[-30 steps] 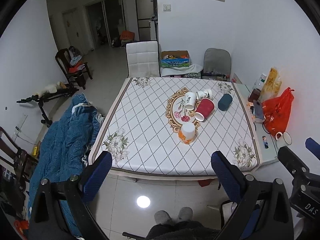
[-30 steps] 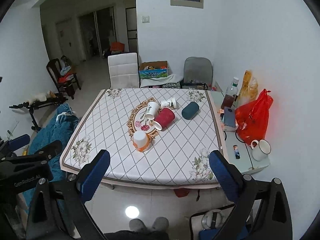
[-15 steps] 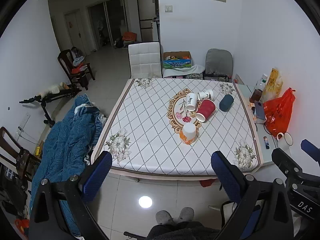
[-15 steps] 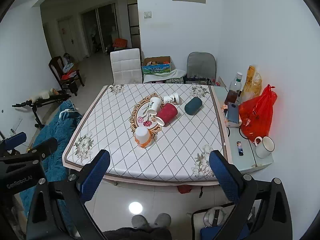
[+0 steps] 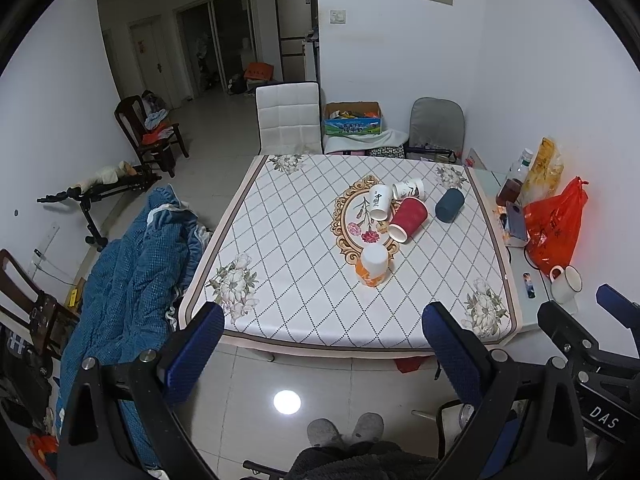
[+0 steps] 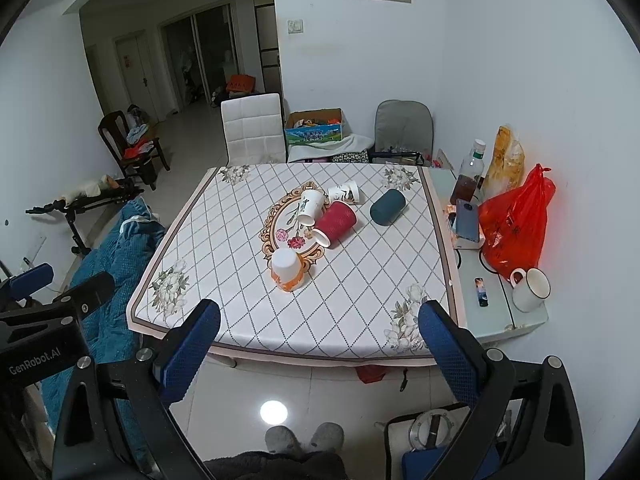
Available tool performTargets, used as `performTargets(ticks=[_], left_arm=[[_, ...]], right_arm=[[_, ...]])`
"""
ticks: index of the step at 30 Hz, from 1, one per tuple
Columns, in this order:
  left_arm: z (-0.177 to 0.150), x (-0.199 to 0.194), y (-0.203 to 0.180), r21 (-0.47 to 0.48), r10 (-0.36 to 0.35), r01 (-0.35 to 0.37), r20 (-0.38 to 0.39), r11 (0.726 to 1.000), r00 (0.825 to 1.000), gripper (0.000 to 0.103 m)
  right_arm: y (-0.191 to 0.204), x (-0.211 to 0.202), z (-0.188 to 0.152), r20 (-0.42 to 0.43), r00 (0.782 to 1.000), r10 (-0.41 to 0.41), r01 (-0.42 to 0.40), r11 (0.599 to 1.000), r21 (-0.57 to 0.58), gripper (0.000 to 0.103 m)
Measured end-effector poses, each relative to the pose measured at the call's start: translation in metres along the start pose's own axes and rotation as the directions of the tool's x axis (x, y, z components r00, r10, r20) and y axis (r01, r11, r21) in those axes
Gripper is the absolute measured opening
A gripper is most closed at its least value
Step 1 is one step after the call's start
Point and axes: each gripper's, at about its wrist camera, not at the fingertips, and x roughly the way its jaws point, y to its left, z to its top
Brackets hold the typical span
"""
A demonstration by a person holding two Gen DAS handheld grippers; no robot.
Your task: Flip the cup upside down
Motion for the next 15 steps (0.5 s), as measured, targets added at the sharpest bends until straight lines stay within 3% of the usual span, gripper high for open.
performTargets(ticks=[15], left_arm=[[0.001,0.001,-0.009,0.000,0.008,-0.008,0.007,1.000,1.000,0.101]], right_arm=[[-0.008,0.001,-0.005,-0.005,1.000,0.011,-0.011,1.000,0.004,0.101]])
